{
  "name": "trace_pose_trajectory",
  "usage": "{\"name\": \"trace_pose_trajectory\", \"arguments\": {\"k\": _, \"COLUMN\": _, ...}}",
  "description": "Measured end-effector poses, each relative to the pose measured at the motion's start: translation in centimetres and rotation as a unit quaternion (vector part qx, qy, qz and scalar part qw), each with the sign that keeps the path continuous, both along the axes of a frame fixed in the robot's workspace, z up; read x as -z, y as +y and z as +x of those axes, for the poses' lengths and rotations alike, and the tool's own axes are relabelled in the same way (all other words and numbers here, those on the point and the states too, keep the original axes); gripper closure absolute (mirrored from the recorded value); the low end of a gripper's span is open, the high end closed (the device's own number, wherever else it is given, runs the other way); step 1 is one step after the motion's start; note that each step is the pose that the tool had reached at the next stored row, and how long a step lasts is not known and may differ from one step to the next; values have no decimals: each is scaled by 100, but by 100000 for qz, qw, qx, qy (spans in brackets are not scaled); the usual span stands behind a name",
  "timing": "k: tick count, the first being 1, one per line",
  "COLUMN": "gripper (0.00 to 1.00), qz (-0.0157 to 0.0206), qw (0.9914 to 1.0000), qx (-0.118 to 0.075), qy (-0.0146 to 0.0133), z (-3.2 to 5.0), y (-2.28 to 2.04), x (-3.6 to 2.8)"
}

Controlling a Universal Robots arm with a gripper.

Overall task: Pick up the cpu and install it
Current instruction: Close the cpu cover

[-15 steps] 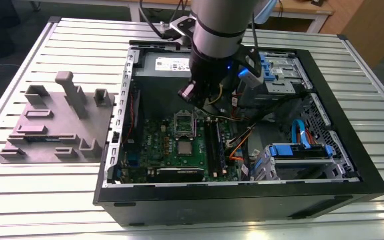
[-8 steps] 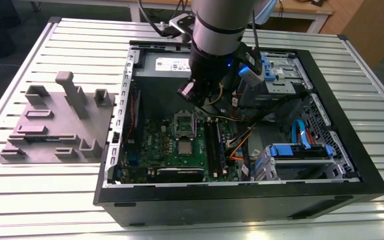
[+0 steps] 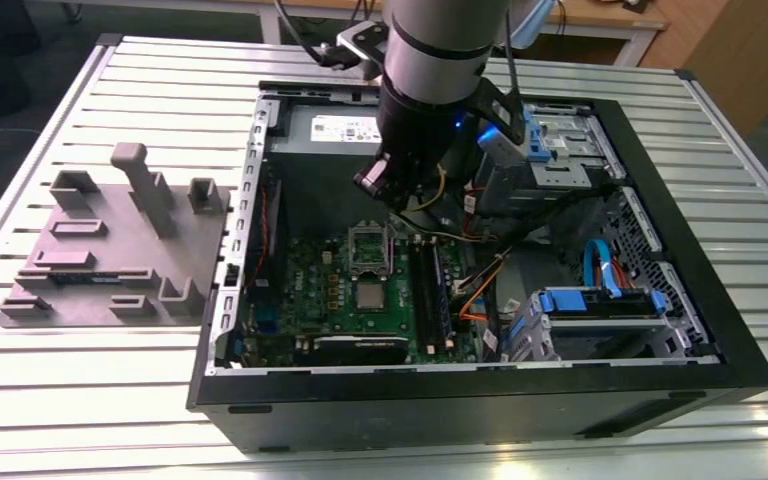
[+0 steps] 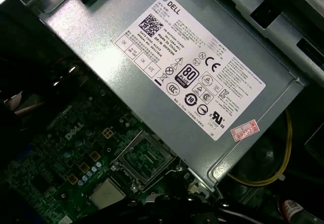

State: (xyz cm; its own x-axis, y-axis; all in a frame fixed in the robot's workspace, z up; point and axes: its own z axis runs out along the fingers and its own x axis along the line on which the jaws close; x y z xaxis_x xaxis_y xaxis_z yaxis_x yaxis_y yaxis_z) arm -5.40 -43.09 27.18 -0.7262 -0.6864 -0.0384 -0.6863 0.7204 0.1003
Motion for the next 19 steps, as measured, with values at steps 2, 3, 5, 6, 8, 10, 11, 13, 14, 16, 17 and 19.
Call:
{"name": "trace_pose_trajectory", "arguments": {"k": 2, "gripper": 90, "qz": -53, "qw": 100000, "qx": 1, "qy": 1, "z": -4, "y": 0, "x": -16}}
{"name": "trace_pose_trajectory", "arguments": {"k": 3, "gripper": 90, "qz": -74, "qw": 100000, "qx": -1, "qy": 1, "z": -5, "y": 0, "x": -23}}
{"name": "trace_pose_trajectory", "arguments": {"k": 5, "gripper": 90, "qz": -120, "qw": 100000, "qx": 0, "qy": -2, "z": -9, "y": 0, "x": -38}}
{"name": "trace_pose_trajectory", "arguments": {"k": 6, "gripper": 90, "qz": -142, "qw": 100000, "qx": 0, "qy": 0, "z": -10, "y": 0, "x": -45}}
{"name": "trace_pose_trajectory", "arguments": {"k": 8, "gripper": 90, "qz": -192, "qw": 100000, "qx": 1, "qy": 0, "z": -14, "y": 0, "x": -61}}
{"name": "trace_pose_trajectory", "arguments": {"k": 10, "gripper": 90, "qz": -235, "qw": 100000, "qx": 4, "qy": -2, "z": -17, "y": 0, "x": -75}}
{"name": "trace_pose_trajectory", "arguments": {"k": 11, "gripper": 90, "qz": -260, "qw": 100000, "qx": 1, "qy": 0, "z": -19, "y": 0, "x": -83}}
{"name": "trace_pose_trajectory", "arguments": {"k": 13, "gripper": 90, "qz": -309, "qw": 100000, "qx": 1, "qy": 1, "z": -22, "y": 0, "x": -98}}
{"name": "trace_pose_trajectory", "arguments": {"k": 14, "gripper": 90, "qz": -333, "qw": 99999, "qx": -1, "qy": 0, "z": -24, "y": 0, "x": -106}}
{"name": "trace_pose_trajectory", "arguments": {"k": 16, "gripper": 90, "qz": -378, "qw": 99999, "qx": 1, "qy": -2, "z": -27, "y": 0, "x": -120}}
{"name": "trace_pose_trajectory", "arguments": {"k": 17, "gripper": 90, "qz": -404, "qw": 99999, "qx": 0, "qy": -1, "z": -29, "y": 0, "x": -128}}
{"name": "trace_pose_trajectory", "arguments": {"k": 19, "gripper": 90, "qz": -452, "qw": 99999, "qx": 1, "qy": 0, "z": -32, "y": 0, "x": -143}}
